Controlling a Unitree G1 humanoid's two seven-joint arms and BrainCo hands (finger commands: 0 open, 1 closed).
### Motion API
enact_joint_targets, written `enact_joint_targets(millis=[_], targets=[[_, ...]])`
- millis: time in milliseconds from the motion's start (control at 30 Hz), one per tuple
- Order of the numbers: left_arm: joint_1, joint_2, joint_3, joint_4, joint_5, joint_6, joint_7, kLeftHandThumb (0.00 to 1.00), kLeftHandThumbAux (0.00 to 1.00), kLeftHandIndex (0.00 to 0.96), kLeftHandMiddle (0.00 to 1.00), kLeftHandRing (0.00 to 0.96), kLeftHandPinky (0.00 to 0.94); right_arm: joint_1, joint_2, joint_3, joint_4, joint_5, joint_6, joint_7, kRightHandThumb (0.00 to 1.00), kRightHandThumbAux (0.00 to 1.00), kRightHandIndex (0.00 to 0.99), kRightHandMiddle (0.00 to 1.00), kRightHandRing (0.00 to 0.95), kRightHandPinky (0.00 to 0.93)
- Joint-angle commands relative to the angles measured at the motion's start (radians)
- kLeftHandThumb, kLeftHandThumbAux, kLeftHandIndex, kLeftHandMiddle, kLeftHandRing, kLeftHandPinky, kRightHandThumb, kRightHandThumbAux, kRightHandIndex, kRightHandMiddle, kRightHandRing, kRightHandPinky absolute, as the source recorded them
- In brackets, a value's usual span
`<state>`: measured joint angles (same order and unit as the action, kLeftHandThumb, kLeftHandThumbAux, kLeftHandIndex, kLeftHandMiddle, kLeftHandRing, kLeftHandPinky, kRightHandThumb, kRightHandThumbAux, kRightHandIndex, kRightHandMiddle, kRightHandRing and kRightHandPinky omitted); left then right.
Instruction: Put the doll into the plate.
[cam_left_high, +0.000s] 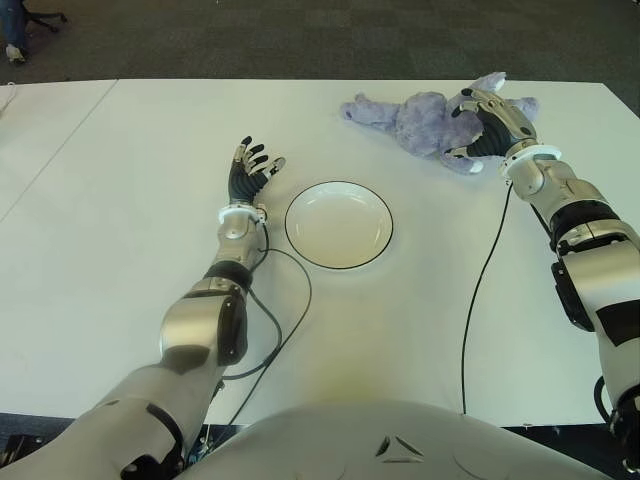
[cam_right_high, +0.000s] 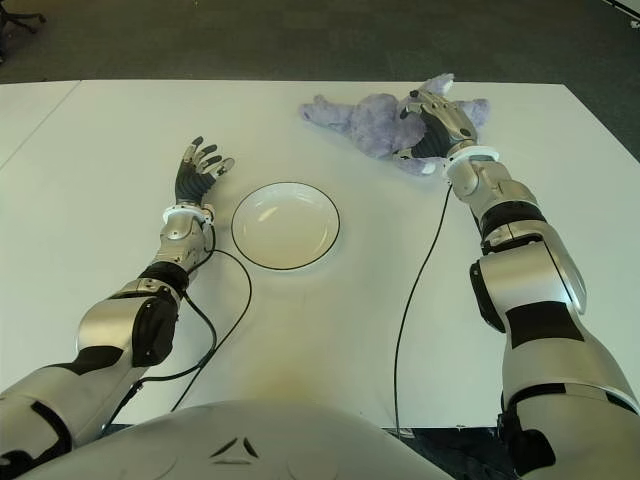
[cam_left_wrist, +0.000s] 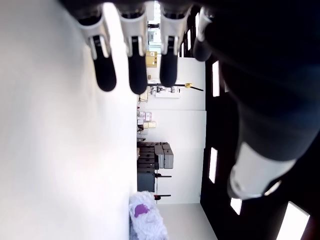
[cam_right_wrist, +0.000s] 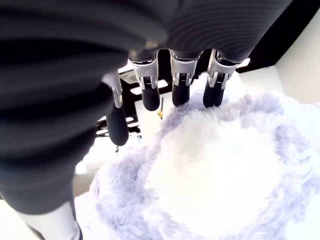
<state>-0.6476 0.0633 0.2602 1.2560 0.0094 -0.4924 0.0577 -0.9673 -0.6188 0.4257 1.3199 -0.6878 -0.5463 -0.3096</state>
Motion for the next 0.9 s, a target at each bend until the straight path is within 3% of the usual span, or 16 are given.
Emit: enact_joint_targets(millis=[33,900], targets=[[0.119,-0.050,-0.007,0.090,0.004,0.117,0.009,0.054,0.744,0.050,0.185,0.210,0.217,0.017,-0.018,0.031,0.015,-0.033,0.020,-0.002,0.108,0.774,0.261,0.060,0.000,0.000],[0.118,-0.057,-0.005,0.090,0.000,0.112,-0.003,0.047,0.753,0.044,0.183,0.209,0.221,-0.030,-0.082,0.066,0.021,-0.052,0.043,-0.018,0.149,0.810,0.261,0.075,0.000,0.000]])
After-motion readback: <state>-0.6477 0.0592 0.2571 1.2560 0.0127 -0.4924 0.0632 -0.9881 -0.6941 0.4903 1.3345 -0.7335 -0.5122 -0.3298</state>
